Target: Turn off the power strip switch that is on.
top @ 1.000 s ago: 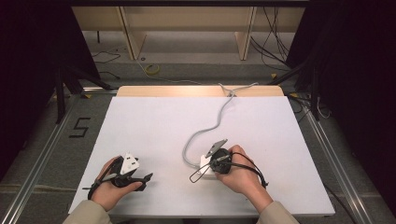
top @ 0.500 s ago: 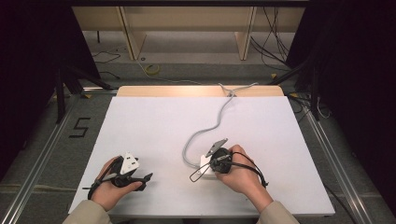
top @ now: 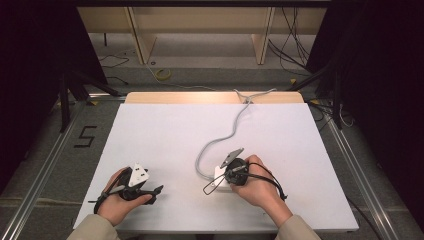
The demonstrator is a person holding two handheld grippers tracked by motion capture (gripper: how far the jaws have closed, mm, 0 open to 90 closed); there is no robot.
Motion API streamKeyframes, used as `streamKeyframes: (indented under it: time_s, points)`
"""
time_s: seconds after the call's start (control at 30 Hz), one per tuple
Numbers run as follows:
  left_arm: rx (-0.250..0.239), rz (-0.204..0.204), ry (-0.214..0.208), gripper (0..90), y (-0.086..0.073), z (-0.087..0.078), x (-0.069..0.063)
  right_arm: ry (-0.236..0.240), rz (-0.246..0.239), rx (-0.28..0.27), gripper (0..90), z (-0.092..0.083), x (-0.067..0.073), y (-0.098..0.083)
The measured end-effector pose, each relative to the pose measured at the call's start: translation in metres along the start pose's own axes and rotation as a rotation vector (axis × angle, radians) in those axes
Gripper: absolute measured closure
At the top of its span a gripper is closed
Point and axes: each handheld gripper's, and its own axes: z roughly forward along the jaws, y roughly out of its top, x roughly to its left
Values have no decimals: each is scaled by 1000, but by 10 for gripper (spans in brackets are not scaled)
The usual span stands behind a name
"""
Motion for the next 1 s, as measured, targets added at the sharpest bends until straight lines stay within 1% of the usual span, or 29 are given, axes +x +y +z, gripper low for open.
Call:
streamKeyframes:
  time_s: [0.23,0.27,0.3,0.33,0.37,0.53,0.63,0.8,0.9,0.97,1.0]
  points:
    - [2,3,-1,233,0,0,0,0,-2,-2,900,0,0,0]
    - [2,3,-2,232,0,0,0,3,1,-8,900,-1,0,0]
    - [2,2,-1,233,0,0,0,-1,19,-22,900,-3,0,1]
    - [3,2,-1,233,0,0,0,-10,-5,1,900,-4,-1,0]
    - [3,3,-1,233,0,0,0,-7,7,-2,900,-4,-2,0]
    - [-1,0,-1,233,0,0,0,-18,7,-11,900,-4,-2,-1]
    - [-1,-1,0,233,0,0,0,-18,8,-20,900,-5,-3,-1]
    - [2,3,-2,233,0,0,0,-24,17,-70,900,-9,-4,-3]
    - [3,3,-2,233,0,0,0,-33,22,-78,900,-10,-5,-5]
    - [3,3,-2,233,0,0,0,-29,31,-83,900,-11,-6,-7]
    - [4,4,-2,234,-1,0,0,-28,26,-87,900,-11,-7,-8]
